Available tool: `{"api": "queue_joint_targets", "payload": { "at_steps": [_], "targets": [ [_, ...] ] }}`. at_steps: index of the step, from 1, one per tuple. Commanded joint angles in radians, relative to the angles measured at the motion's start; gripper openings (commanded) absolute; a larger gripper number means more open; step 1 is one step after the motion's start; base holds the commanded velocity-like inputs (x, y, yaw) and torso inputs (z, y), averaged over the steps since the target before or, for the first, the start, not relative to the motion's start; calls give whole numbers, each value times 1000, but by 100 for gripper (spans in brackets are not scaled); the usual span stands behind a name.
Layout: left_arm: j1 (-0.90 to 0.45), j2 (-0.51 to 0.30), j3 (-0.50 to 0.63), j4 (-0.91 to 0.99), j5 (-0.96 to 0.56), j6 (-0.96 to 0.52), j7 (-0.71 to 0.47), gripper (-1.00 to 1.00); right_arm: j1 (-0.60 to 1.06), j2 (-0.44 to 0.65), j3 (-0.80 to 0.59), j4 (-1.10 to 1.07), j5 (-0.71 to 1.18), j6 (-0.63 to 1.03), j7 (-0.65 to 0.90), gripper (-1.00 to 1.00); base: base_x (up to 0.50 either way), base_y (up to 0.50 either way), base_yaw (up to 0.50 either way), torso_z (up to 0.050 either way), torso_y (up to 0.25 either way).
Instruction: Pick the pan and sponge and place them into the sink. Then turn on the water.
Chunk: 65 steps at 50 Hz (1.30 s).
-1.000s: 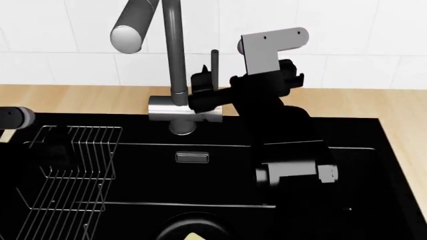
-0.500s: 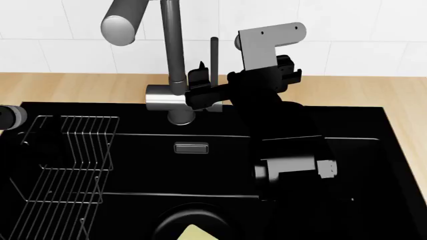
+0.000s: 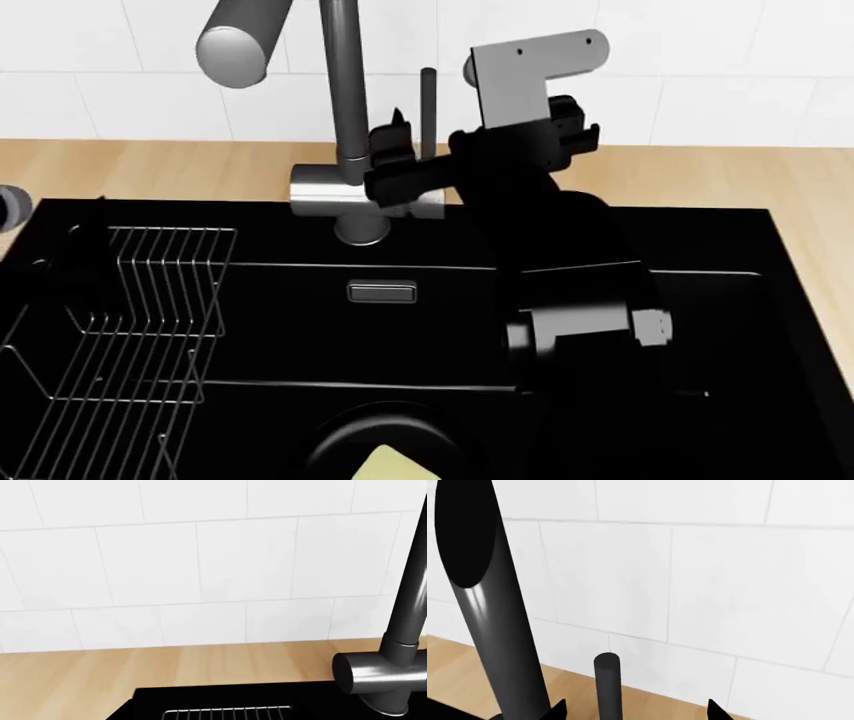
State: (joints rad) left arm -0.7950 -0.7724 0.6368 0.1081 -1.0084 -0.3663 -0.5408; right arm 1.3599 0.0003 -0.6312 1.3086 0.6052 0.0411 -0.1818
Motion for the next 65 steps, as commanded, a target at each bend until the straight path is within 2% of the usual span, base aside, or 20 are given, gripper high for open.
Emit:
{"api": "queue_joint_targets", "payload": {
  "at_steps": [1,10,21,32,38,45,60,65],
  "targets": [
    [-22,20,5,0,1,-20,-21,100,8,0,-11,0,12,-9,16,100,0,0,0,0,0],
    [-35,37,24,-4,28,-25,-20,100,12,0,25,0,-24,-9,25,100,0,0,0,0,0],
    [-45,58,34,-17,44,-28,-24,100,13,0,-65,0,61,-14,31,100,0,0,0,0,0],
    [-29,34,23,-10,35,-19,-16,100,15,0,-104,0,100,-18,37,100,0,0,0,0,0],
    [16,-38,-6,20,14,12,15,100,15,0,-105,0,103,-20,39,100,0,0,0,6,-133],
    [42,-83,-23,39,-1,27,34,100,14,0,-98,0,96,-20,39,100,0,0,0,10,-179],
    [25,-55,-24,31,-5,17,10,100,21,0,-60,0,70,-31,50,100,0,0,0,4,-48],
    [-4,-7,-4,13,16,-3,-13,100,26,0,-30,0,46,-30,56,100,0,0,0,0,0]
  ]
}}
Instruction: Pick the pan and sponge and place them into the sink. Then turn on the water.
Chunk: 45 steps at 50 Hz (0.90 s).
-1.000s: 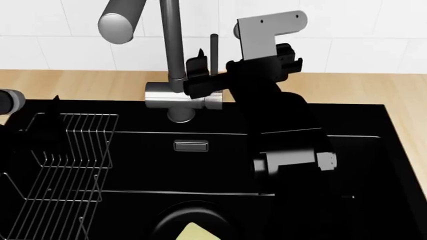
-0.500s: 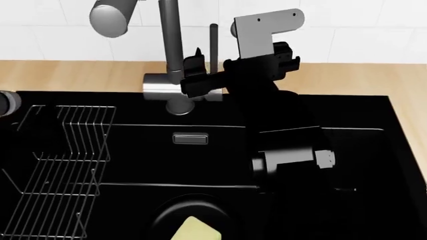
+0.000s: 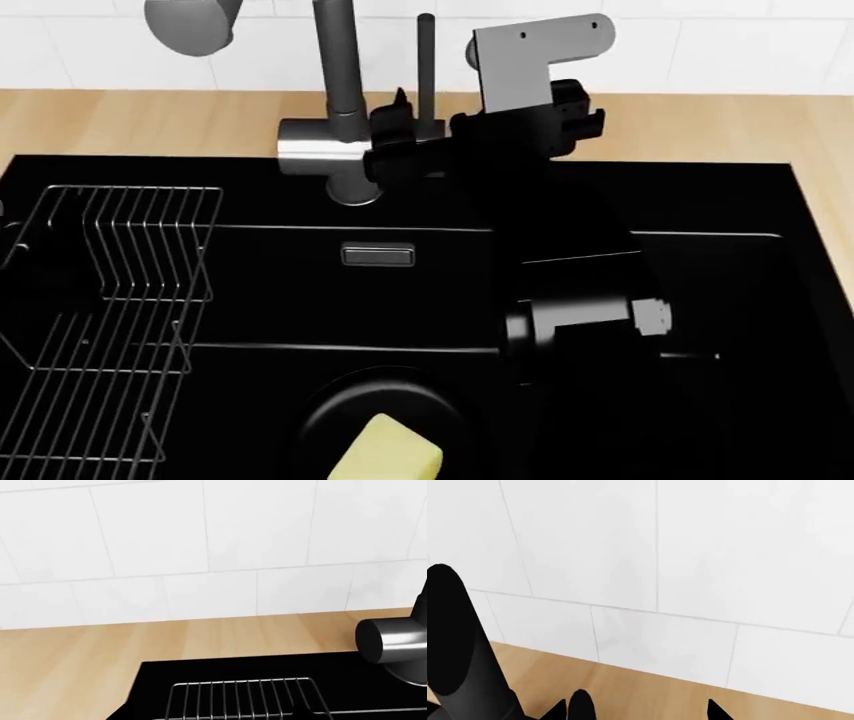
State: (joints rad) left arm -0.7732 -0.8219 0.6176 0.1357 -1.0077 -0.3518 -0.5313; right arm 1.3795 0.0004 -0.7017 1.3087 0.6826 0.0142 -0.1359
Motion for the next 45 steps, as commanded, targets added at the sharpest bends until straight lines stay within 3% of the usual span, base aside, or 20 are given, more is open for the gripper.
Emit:
{"api": "queue_joint_targets", "payload": {
  "at_steps": [1,6,45],
  "targets": [
    [-29,47,17,-17,17,-19,-24,100,8,0,42,0,-33,-3,11,100,0,0,0,0,0],
    [-44,82,31,-33,32,-26,-35,100,8,0,67,0,-57,9,18,100,0,0,0,0,0],
    [-30,63,18,-24,24,-22,-35,100,-23,1,443,0,-362,42,13,100,0,0,0,0,0]
  ]
}}
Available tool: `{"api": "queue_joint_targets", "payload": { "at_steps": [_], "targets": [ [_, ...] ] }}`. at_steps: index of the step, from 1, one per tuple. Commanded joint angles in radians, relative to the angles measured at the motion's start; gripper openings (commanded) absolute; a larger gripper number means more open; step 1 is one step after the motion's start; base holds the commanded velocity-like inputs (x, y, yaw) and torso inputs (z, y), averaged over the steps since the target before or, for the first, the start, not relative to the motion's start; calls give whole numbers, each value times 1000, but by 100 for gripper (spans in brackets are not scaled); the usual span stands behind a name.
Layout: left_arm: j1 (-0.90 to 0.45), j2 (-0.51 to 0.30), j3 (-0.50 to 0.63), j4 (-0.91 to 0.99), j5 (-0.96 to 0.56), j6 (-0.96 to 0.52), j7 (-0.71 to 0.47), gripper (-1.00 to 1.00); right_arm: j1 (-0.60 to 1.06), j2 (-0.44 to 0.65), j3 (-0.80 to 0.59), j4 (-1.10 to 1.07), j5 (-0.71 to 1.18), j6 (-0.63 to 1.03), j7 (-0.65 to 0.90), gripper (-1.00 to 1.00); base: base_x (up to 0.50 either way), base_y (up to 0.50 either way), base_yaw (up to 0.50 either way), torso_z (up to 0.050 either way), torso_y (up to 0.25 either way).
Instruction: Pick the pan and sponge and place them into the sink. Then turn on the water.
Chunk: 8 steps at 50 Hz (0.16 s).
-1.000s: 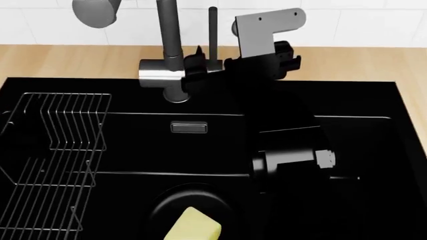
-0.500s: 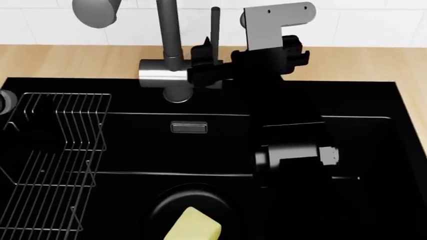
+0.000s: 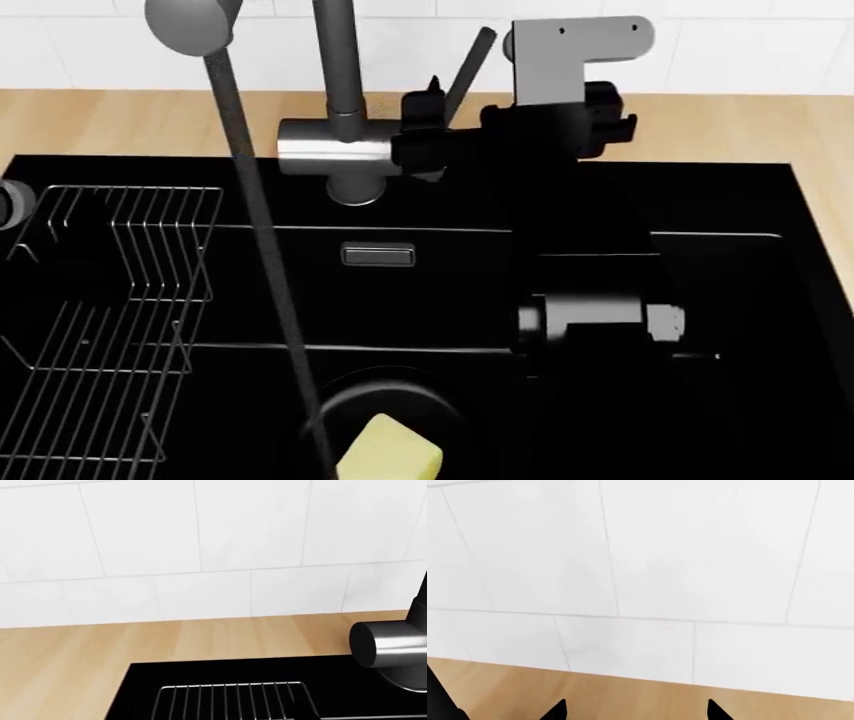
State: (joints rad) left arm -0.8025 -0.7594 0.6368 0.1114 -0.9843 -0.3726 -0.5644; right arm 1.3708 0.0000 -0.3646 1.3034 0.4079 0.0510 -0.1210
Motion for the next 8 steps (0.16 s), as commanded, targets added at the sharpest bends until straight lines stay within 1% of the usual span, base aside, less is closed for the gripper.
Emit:
{"api": "queue_joint_targets", "payload": {
  "at_steps": [1,8],
  "targets": [
    [1,-3,-2,3,-1,-1,-1,100,-16,1,118,5,-93,5,-3,100,0,0,0,0,0],
    [-4,0,-2,4,-1,-6,-5,100,-22,1,193,5,-134,11,-12,100,0,0,0,0,0]
  ]
}}
